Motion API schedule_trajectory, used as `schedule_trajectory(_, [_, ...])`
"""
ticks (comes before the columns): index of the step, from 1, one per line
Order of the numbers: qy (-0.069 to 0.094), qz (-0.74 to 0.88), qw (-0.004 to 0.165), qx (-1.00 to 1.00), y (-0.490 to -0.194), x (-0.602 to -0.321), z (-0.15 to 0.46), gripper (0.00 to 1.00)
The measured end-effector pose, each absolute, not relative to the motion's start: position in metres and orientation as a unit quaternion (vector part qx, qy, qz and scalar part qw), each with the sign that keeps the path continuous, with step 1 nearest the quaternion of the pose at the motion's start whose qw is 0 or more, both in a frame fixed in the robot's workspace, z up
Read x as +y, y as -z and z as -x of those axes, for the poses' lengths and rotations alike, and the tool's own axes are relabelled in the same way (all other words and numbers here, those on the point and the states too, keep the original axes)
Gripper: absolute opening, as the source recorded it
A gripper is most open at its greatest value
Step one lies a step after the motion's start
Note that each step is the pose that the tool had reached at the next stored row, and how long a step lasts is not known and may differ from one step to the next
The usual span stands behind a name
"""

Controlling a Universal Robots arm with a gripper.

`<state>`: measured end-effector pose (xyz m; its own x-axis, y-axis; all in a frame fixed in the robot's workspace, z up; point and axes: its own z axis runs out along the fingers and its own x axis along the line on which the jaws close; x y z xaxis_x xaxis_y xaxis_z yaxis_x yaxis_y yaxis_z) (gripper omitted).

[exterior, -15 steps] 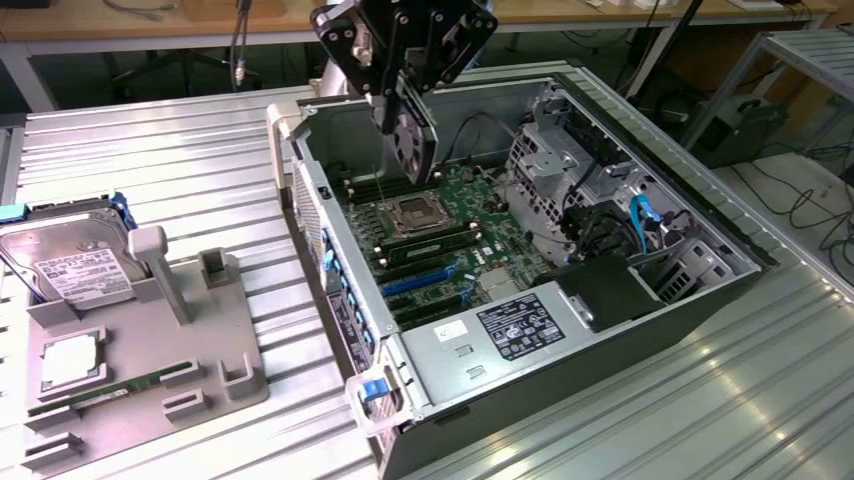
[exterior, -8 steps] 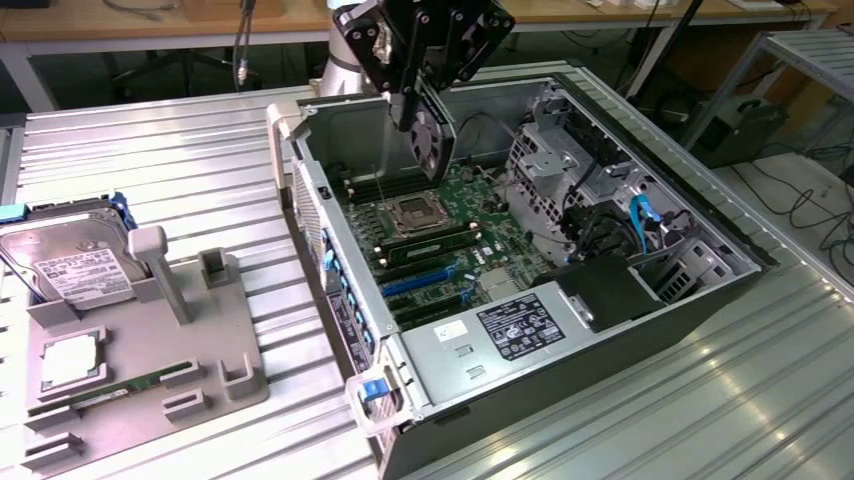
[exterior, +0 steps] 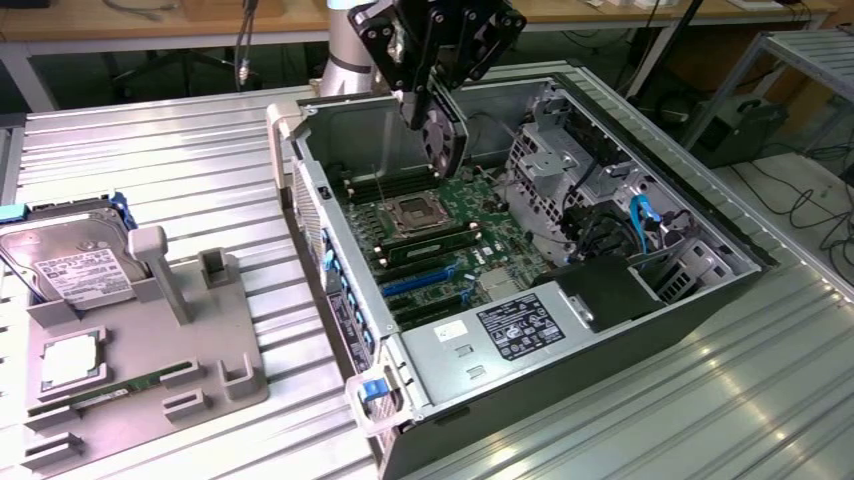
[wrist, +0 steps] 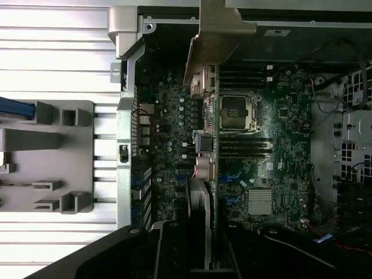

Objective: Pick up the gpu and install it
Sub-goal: 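Pick up the gpu and move the gpu toward the slot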

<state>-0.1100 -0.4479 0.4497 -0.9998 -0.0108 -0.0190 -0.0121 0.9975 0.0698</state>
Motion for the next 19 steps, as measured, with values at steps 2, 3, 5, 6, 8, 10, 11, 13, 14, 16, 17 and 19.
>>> schedule_trajectory(2, [-0.035, 0.006, 0.009, 0.999, -0.450, -0.448, 0.108, 0.27])
schedule_trajectory(3, [-0.035, 0.006, 0.009, 0.999, -0.450, -0.448, 0.106, 0.27])
schedule_trajectory(5, [-0.035, 0.006, 0.009, 0.999, -0.450, -0.448, 0.104, 0.27])
schedule_trajectory(6, [-0.035, 0.006, 0.009, 0.999, -0.450, -0.448, 0.103, 0.27])
schedule_trajectory(8, [-0.035, 0.006, 0.009, 0.999, -0.450, -0.448, 0.101, 0.27])
schedule_trajectory(10, [-0.035, 0.006, 0.009, 0.999, -0.450, -0.448, 0.099, 0.27])
schedule_trajectory(11, [-0.035, 0.006, 0.009, 0.999, -0.450, -0.448, 0.097, 0.27])
schedule_trajectory(13, [-0.035, 0.006, 0.009, 0.999, -0.450, -0.448, 0.095, 0.27])
schedule_trajectory(14, [-0.035, 0.006, 0.009, 0.999, -0.450, -0.448, 0.094, 0.27])
schedule_trajectory(16, [-0.035, 0.006, 0.009, 0.999, -0.450, -0.448, 0.091, 0.27])
schedule_trajectory(17, [-0.035, 0.006, 0.009, 0.999, -0.450, -0.448, 0.090, 0.27])
schedule_trajectory(19, [-0.035, 0.006, 0.009, 0.999, -0.450, -0.448, 0.088, 0.27])
